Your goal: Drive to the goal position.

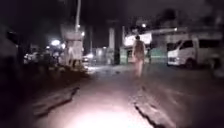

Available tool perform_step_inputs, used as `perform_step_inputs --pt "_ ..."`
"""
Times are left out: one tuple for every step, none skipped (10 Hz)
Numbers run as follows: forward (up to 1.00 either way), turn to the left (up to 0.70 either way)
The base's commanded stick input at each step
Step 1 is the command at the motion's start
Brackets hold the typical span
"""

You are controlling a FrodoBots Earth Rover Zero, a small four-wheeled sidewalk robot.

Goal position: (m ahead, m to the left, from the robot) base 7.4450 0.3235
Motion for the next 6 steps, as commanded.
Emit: perform_step_inputs --pt "1.00 0.00" --pt "1.00 0.00" --pt "1.00 0.00" --pt "1.00 0.00" --pt "1.00 0.00" --pt "1.00 0.00"
